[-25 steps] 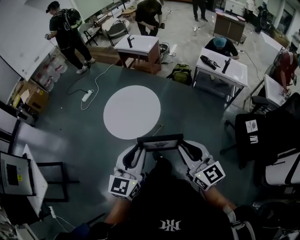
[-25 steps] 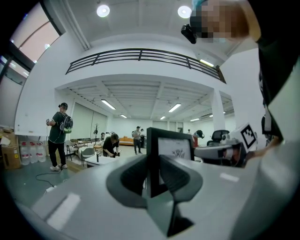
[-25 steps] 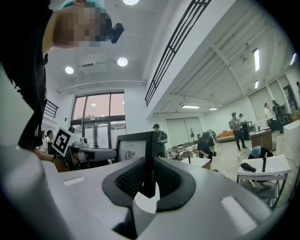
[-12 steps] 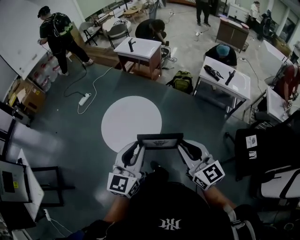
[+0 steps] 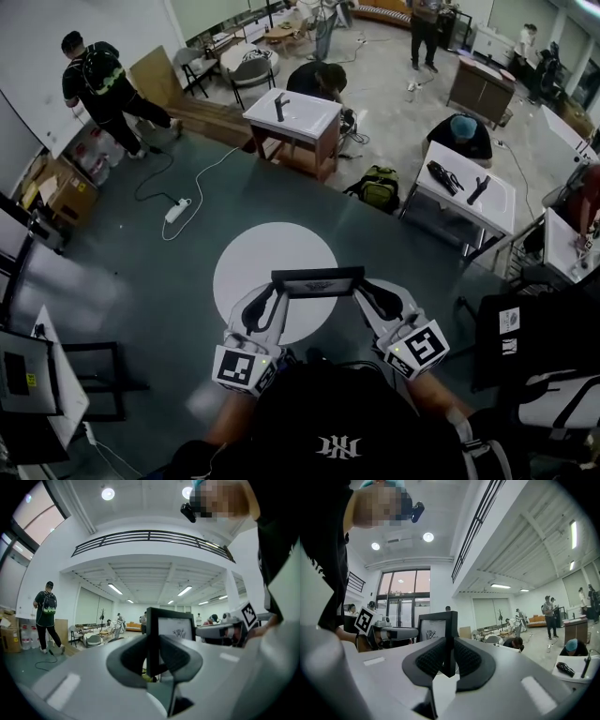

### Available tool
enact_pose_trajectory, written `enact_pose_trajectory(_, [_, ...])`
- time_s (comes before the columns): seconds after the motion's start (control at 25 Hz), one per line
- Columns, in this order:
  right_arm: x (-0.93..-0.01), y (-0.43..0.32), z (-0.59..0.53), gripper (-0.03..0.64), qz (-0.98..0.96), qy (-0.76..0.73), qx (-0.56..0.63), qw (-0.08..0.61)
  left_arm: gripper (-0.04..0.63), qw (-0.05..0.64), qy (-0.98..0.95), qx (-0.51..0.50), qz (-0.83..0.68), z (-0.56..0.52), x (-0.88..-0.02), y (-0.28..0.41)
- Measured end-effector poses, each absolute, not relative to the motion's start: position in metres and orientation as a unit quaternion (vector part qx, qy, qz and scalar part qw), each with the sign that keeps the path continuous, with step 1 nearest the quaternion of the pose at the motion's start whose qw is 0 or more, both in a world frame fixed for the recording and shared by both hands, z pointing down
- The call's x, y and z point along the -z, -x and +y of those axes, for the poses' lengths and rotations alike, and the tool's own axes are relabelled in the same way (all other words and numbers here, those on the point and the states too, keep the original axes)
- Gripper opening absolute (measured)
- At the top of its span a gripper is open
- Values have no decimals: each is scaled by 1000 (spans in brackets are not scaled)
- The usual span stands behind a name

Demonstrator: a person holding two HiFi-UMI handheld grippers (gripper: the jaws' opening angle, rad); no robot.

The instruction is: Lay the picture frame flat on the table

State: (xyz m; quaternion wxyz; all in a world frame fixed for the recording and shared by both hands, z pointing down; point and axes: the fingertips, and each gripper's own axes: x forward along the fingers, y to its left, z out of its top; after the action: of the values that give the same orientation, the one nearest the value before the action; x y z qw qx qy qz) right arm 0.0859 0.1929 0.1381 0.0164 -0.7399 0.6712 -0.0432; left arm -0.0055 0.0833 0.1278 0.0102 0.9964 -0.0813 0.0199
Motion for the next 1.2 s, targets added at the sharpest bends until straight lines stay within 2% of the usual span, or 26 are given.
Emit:
enact_pose_trajectory(0.8, [-176, -132, 66, 49, 747, 660, 78, 1, 80, 47, -980, -42, -187, -21, -171, -19])
enact_pose_trajectory(1.2, [-180, -208, -9, 46, 803, 590, 86, -4, 78, 58, -958, -50, -276, -79, -179, -83])
